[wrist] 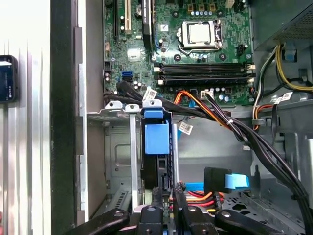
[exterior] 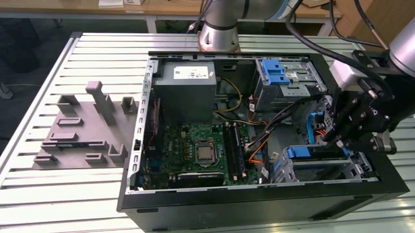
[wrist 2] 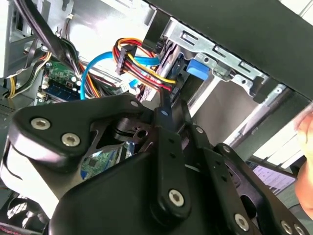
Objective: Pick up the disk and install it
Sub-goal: 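Insert the first disk wire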
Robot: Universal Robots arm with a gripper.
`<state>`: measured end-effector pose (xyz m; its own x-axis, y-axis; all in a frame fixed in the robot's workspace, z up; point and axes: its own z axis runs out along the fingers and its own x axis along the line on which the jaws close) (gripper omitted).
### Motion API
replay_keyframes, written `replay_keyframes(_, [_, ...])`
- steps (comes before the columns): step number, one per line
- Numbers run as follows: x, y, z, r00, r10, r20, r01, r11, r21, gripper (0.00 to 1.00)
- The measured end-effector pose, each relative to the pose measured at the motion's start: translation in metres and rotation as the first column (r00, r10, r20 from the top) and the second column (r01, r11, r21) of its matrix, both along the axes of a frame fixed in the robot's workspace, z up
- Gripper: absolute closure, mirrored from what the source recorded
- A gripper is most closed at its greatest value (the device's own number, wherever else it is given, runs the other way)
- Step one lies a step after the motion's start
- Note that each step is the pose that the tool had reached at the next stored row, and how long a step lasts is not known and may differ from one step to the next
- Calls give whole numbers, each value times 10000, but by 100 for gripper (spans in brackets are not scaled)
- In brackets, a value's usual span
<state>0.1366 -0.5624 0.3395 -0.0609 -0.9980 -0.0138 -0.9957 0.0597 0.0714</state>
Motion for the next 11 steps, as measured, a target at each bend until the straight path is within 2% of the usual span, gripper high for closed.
replay_keyframes(2, [0, 0, 37, 10000, 0, -7, 0, 10000, -1, 76])
replay_keyframes(4, [0, 0, 39, 10000, 0, -7, 0, 10000, 2, 76])
replay_keyframes(8, [0, 0, 41, 10000, 0, -7, 0, 10000, -1, 89])
replay_keyframes(11, [0, 0, 42, 10000, 0, -7, 0, 10000, 0, 89])
